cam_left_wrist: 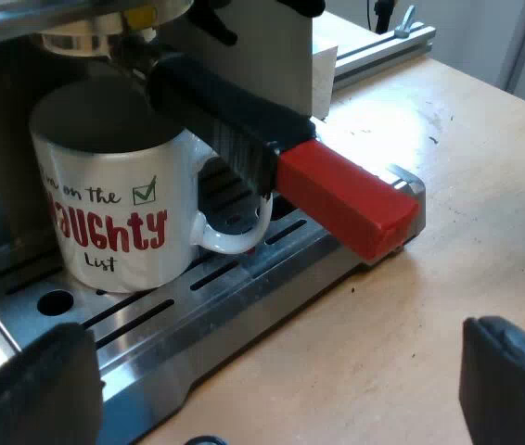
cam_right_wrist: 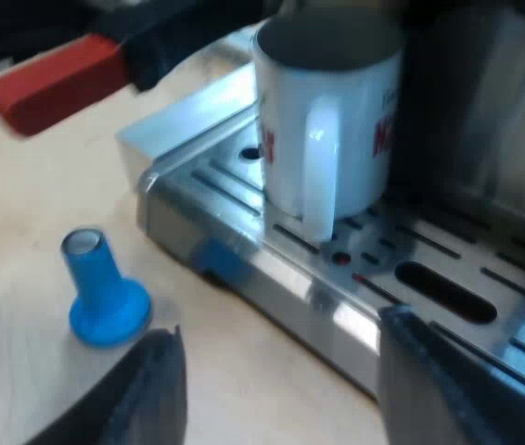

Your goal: Remove mug from coffee machine

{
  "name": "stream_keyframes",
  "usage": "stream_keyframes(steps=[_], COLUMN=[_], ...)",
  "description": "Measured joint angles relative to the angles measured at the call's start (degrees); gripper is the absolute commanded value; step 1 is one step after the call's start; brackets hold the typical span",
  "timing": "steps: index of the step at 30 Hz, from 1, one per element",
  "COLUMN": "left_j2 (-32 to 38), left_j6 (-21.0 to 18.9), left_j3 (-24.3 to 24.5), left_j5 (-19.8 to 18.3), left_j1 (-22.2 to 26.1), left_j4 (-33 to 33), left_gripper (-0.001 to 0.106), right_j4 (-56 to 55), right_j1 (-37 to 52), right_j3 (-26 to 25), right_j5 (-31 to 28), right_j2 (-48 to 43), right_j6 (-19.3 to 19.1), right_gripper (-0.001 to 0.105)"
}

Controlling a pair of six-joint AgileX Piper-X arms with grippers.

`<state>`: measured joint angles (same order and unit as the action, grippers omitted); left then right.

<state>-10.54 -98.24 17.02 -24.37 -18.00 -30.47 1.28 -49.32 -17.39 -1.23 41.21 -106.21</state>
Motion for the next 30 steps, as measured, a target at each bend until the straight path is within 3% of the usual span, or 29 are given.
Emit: stream_keyframes(steps=[18, 26, 30], left_j2=[-0.2, -0.2, -0.2], left_j6=[0.7, 0.7, 0.7], left_j3=[-1.8, -1.8, -1.8], left_j5=[0.0, 0.0, 0.0], left_j1=[0.0, 0.0, 0.0], left_j4=[0.6, 0.6, 0.6], left_gripper=[0.08, 0.08, 0.08], right_j4=[29.7, 43.5, 44.5], right_j1=[-0.5, -0.5, -0.5], right_j3=[0.5, 0.1, -2.0], right_j5=[-0.5, -7.4, -7.6], right_j2=[26.4, 37.9, 41.6], right_j6=[0.4, 3.2, 3.7], right_gripper=[0.058, 0.058, 0.058])
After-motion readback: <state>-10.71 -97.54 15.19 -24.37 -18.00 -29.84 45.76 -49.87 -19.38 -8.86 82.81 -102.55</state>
